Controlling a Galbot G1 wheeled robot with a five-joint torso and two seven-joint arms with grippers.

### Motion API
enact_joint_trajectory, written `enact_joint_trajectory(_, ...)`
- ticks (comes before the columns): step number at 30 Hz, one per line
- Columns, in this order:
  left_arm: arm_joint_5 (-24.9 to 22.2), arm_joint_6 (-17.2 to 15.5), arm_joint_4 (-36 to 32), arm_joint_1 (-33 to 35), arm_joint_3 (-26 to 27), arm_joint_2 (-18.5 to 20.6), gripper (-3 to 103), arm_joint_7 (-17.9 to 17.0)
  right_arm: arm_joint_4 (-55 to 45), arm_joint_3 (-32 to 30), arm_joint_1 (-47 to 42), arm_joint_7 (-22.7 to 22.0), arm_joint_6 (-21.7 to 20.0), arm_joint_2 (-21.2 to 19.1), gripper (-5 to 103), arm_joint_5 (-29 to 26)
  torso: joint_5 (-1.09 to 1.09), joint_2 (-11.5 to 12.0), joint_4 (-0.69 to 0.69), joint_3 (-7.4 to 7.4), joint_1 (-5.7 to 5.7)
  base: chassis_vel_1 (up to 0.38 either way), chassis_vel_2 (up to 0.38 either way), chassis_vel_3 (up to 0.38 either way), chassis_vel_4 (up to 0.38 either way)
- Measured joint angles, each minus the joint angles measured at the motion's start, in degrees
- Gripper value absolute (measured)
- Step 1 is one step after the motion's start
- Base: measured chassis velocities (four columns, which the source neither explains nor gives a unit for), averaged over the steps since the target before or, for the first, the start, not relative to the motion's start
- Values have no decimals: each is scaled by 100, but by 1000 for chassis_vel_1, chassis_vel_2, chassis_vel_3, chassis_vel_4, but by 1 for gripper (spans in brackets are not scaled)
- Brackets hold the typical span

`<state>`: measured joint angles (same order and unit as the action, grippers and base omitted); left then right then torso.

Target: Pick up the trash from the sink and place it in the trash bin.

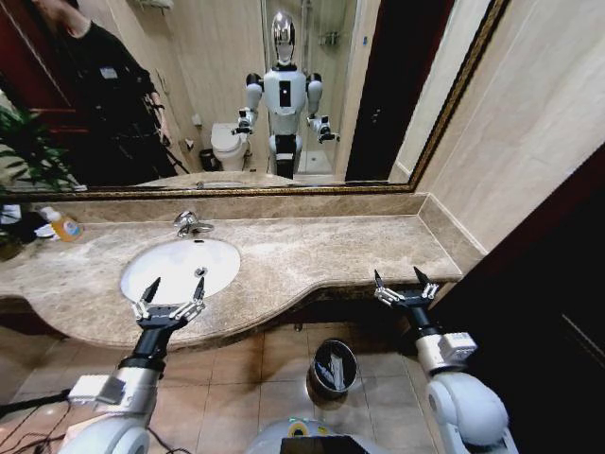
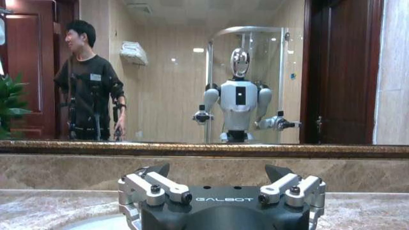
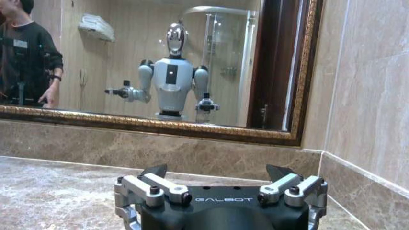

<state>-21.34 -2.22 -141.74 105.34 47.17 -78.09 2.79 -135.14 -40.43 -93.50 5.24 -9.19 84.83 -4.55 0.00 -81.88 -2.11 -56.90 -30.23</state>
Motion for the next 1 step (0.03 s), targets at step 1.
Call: enact_joint_trajectory(1,0,0,0,0,0,0,100,0,0,0,0,0,0,0,100,0,0,0,0,0,0,0,0,0,0)
